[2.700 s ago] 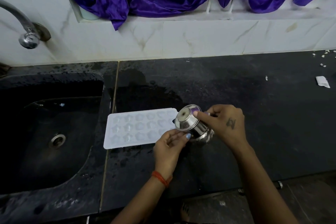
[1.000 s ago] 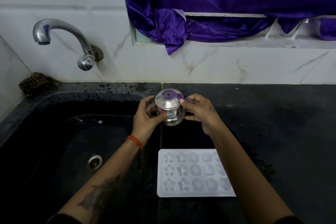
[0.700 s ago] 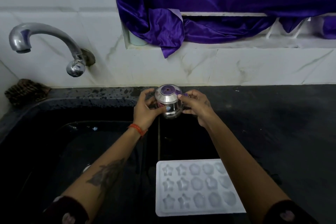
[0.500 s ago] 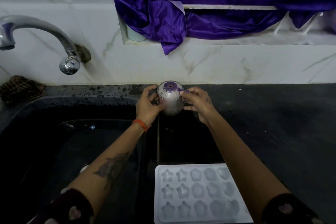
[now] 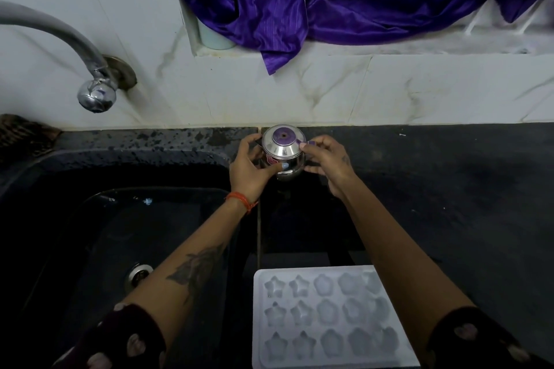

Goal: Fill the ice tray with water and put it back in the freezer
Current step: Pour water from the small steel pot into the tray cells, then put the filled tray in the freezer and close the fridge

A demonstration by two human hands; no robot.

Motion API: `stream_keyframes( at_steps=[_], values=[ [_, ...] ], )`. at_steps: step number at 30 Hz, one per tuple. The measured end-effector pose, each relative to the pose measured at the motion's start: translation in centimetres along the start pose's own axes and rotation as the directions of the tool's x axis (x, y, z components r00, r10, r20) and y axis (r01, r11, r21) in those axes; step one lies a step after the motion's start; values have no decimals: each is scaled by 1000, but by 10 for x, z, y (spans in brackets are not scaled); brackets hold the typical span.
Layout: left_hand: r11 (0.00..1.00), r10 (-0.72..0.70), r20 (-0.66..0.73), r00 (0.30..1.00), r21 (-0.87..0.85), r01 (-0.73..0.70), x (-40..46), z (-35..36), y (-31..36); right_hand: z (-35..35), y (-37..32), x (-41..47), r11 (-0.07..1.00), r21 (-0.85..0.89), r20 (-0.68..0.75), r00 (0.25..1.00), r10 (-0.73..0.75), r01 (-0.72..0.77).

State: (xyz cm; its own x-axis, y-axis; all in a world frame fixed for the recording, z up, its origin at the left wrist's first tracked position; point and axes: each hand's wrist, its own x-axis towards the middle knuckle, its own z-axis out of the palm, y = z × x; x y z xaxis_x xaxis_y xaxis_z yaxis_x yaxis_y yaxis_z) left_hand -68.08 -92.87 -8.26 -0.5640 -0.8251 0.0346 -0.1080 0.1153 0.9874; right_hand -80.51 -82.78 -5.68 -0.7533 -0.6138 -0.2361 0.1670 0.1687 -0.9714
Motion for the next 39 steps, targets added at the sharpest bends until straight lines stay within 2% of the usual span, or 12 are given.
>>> stream_keyframes(
  at_steps=[4, 11, 15, 19, 24, 29, 32, 39],
  values=[
    [995, 44, 18, 999, 86, -45, -12, -2, 6, -4, -2, -11, 998, -29, 38, 998, -46, 47],
    [993, 72, 32, 997, 91, -74, -74, -22, 21, -30, 0, -73, 960, -209, -51, 979, -199, 184],
    [989, 91, 61, 994, 109, -97, -121, -34, 29, -48, 13, -125, 896, -327, -107, 930, -351, 300],
    [986, 64, 117, 991, 148, -81, -168, -46, 21, -73, 33, -176, 819, -468, -108, 898, -426, 332],
    [973, -30, 127, 991, 230, 0, -210, -61, 2, -98, 59, -220, 801, -566, -213, 903, -372, 197],
    [946, -166, 159, 973, 305, 112, -233, -66, -7, -104, 79, -245, 786, -610, -340, 930, -143, -102],
    [931, -230, 204, 951, 332, 154, -239, -67, -7, -105, 84, -253, 787, -590, -352, 934, -51, -180],
    [934, -351, 239, 905, 155, 322, -246, -66, -4, -111, 80, -257, 813, -525, -384, 922, 36, -250]
  ],
)
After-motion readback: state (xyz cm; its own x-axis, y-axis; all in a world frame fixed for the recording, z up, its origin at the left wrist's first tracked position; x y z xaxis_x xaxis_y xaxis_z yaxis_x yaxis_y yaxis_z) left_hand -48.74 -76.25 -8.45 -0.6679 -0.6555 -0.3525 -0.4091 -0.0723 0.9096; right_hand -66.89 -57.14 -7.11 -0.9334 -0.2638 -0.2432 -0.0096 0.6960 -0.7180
